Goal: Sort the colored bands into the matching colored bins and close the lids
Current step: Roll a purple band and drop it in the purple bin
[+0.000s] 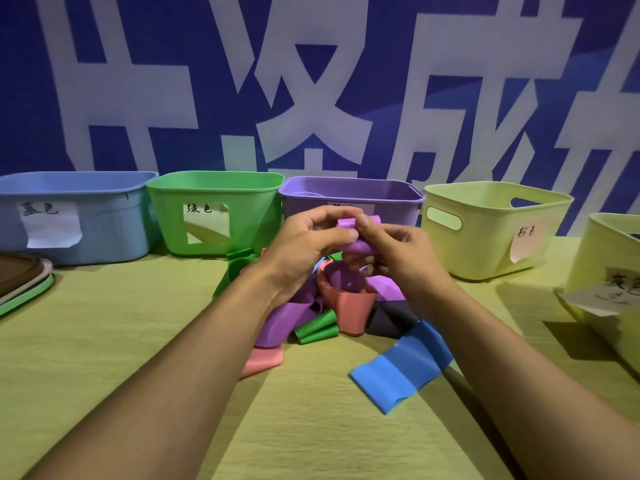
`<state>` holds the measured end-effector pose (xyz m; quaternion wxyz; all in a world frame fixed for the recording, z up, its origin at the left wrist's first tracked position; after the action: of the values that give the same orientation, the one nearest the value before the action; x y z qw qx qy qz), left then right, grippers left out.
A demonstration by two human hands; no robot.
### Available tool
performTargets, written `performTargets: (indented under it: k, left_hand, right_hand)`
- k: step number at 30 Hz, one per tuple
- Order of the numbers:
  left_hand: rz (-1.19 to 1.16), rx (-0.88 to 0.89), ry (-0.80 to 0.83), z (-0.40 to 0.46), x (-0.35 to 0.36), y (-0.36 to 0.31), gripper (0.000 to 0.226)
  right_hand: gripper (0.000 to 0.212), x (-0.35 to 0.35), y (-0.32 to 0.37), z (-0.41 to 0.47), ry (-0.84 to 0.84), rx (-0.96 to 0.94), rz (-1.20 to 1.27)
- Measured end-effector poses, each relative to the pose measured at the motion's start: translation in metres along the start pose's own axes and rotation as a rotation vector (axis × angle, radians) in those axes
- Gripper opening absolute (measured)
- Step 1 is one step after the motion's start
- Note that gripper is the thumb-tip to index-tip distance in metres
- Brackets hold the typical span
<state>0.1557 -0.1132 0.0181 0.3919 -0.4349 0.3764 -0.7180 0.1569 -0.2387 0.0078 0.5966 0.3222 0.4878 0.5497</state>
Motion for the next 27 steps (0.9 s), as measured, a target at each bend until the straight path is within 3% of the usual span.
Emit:
performTargets:
  k: [3,8,11,19,27]
  left_hand:
    - [-0.021,-0.042,-0.043,-0.002,0.001,0.0,0.024]
    - [0.15,-0.094,-0.221,-0.004,-0.016,0.006,0.047]
    - [0.159,-0.083,-0.252,-0.005,-0.021,0.005,0.043]
    - [0.145,-0.021,-0.182,0.0,-0.016,0.005,0.029]
    - [0.111,-0.016,-0.062,0.002,-0.012,0.005,0.027]
  right_hand:
    - [0.025,0.003,0.001,0.003,0.045,-0.068,-0.023]
    - [0.023,0.01,0.006,0.004,0.108,-0.142,-0.014]
    - [0.021,0.012,0.004,0.005,0.121,-0.14,0.013]
    - [0.037,0.008,-0.004,0.006,0.118,-0.02,0.167]
    - [0.034,0.008,-0.009,0.005,0.148,0.063,0.348]
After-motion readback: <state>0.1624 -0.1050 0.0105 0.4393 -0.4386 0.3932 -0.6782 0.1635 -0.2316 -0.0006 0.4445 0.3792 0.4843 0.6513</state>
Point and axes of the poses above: each hand's wrist, its own z-axis towards the middle knuckle, its own x-axis out of the palm, y = z × x, the point moved 10 cm from there along z, towards the middle knuckle, and after that the axes turned 13 degrees about -z, right-handed, at the moved point
